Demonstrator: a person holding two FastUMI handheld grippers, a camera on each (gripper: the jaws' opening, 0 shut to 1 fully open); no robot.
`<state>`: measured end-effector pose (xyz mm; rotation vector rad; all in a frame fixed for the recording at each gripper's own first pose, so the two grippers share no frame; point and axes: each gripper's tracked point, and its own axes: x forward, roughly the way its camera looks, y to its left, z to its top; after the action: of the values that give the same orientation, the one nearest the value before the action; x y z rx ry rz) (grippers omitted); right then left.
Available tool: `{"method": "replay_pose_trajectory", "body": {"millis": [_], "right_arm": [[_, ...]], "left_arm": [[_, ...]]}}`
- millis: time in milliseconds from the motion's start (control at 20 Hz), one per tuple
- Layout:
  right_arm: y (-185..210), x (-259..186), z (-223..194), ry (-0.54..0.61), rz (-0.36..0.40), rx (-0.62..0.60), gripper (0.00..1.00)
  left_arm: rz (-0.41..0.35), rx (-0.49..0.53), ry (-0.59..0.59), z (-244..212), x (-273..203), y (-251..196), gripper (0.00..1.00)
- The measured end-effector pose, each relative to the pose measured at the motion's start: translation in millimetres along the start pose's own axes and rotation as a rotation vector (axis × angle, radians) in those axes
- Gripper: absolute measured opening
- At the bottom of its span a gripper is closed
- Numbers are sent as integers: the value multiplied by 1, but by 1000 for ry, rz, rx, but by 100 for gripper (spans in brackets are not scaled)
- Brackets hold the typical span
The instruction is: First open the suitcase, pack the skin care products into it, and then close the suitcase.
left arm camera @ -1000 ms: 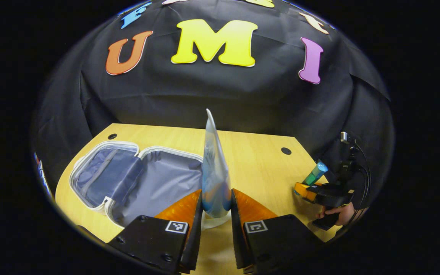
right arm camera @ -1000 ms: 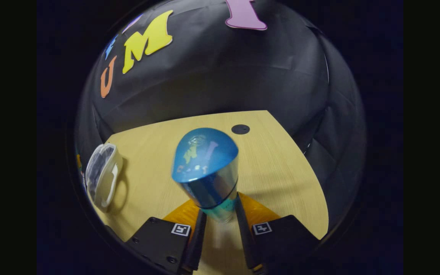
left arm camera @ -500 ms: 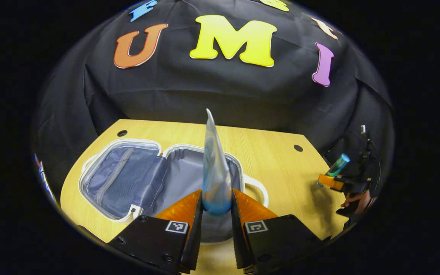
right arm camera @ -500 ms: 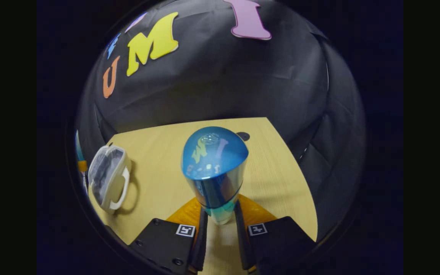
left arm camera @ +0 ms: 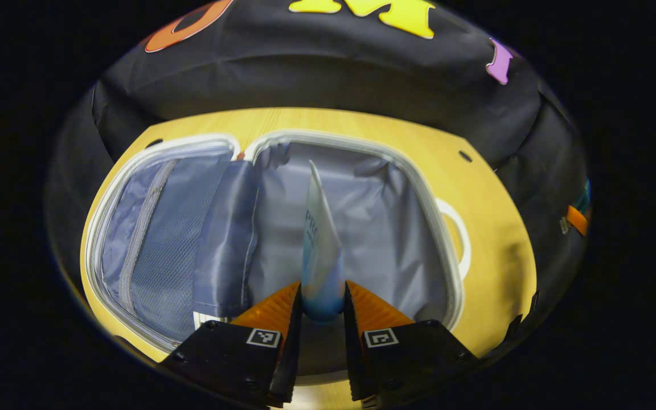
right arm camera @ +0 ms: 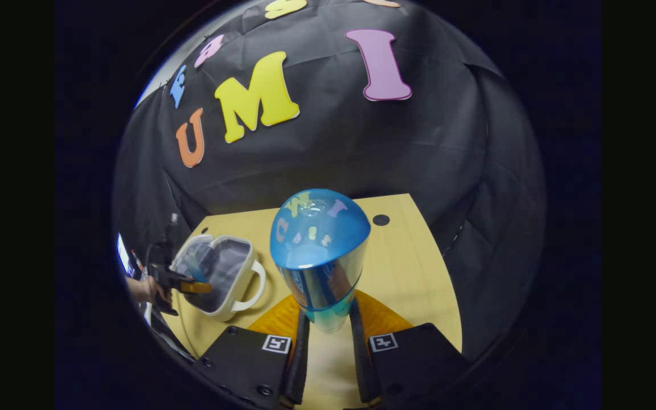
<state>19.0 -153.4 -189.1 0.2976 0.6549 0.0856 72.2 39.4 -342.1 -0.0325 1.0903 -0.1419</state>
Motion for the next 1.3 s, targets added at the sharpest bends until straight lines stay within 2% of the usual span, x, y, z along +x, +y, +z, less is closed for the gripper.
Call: {"method": "replay_pose_trajectory", "body": {"millis": [150,250,300,350,450,500,550,600,650,700,750,800,850,900,1000,1050,1200,1300], "right_arm": [[23,-24,2,-5,33,57,33],[32,-35,5,-20,35,38,33],[34,-38,4,-23,25,17,33],[38,-40,5,-27,22,0,33],[49,-44,3,-21,21,-30,33],[55,-46,2,-14,25,-44,33],[65,-46,0,-8,36,-58,33],[74,-45,-1,1,51,-70,33],[85,-43,-4,8,70,-85,33],[95,-41,-5,14,85,-103,33],[104,-39,-6,17,98,-123,33],[115,-36,-7,17,110,-142,34],[126,-30,-10,19,123,-158,33],[140,-22,-12,25,140,-172,34],[168,-3,-23,48,170,-211,33],[182,8,-29,59,190,-227,33],[235,47,-43,82,252,-265,33],[260,79,-60,126,267,-280,33]], "left_arm": [[-18,-46,148,-18,12,3,39],[-15,-43,194,-13,11,3,39],[-4,-47,227,-14,13,4,46],[3,-55,235,-11,16,5,39],[7,-65,274,-12,16,6,39],[7,-72,291,-13,16,7,46],[3,-78,299,-12,16,6,39],[-6,-76,309,-13,15,5,40],[-9,-79,307,-13,15,5,49],[-13,-82,305,-13,14,4,51],[-19,-85,301,-12,16,2,45],[-24,-89,300,-13,14,0,53],[-34,-96,285,-11,11,-5,52],[-40,-106,261,-7,4,-9,65],[-52,-119,193,0,-18,-13,75],[-61,-129,148,3,-31,-12,94],[-56,-180,-7,7,-76,3,94],[-52,-216,-97,-1,-107,16,94]]}}
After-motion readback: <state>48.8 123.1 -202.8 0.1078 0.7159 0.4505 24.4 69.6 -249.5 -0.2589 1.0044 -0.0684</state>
